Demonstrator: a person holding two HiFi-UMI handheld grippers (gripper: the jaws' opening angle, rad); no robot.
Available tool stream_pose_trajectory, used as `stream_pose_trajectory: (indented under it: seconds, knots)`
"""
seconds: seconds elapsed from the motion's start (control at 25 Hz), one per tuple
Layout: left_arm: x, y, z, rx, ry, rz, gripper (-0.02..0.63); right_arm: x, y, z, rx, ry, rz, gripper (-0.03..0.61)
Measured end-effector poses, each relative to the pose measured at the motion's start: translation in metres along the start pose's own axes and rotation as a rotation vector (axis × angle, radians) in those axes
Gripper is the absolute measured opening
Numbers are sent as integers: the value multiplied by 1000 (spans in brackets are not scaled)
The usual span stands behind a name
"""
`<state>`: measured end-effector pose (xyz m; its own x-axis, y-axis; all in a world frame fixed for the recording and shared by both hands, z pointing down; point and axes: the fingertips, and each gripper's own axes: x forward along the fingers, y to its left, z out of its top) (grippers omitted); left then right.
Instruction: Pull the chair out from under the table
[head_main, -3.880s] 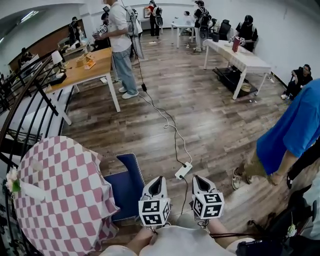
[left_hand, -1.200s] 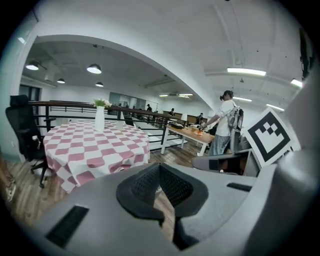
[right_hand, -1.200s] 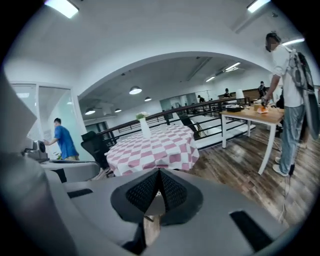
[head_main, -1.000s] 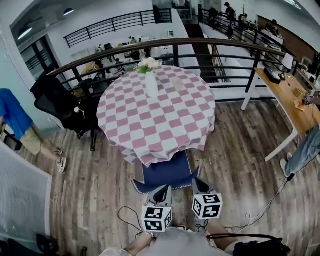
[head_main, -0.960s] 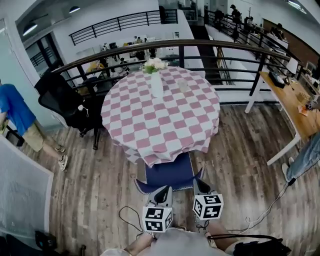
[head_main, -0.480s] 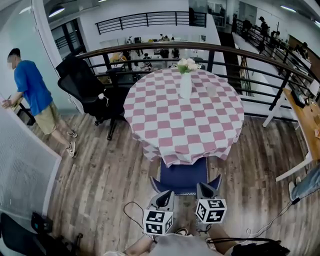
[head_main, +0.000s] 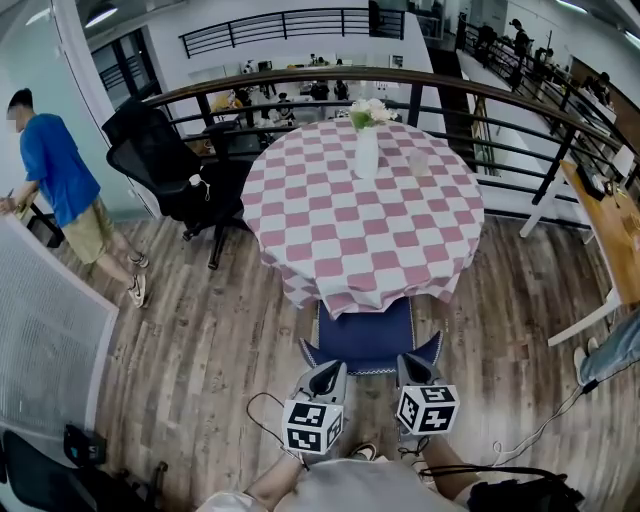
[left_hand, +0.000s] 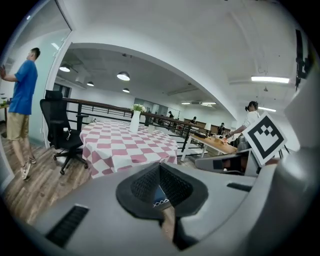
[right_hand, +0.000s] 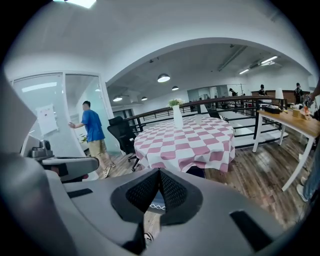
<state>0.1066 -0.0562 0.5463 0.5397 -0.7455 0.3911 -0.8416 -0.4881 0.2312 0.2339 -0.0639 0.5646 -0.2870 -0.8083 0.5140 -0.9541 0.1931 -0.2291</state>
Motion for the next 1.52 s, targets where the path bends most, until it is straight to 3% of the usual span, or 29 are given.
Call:
stream_pose_trajectory:
  seconds: [0.12,0.32,0.44,0.56,0.76,1.08,1.32,1.52]
  knots:
    - [1,-1,-5,0,35,-28,3,2,0,-1,-9,7,13,15]
    - [7,-13,-16,67,135,-111,7,6,9,-4,-99,58,142,23]
    - [11,-18,-25,133,201,-148,73,10,15,-7,-154,96,222,104]
    - [18,-22,-40,205,281,-192,152,12,23,-13,-242,144,322,132]
    - [26,-14,-63,295,438,-220,230,16,27,-27,-416,235,471,156]
    - [40,-18,-86,506,582,-366,236,13,32,-52,-614,374,712,161]
    - [54,-12,-107,623,672,-425,236,23,26,-71,-805,467,755,173]
    - [68,-10,-116,605,714,-452,236,38,11,-93,-955,572,724,176]
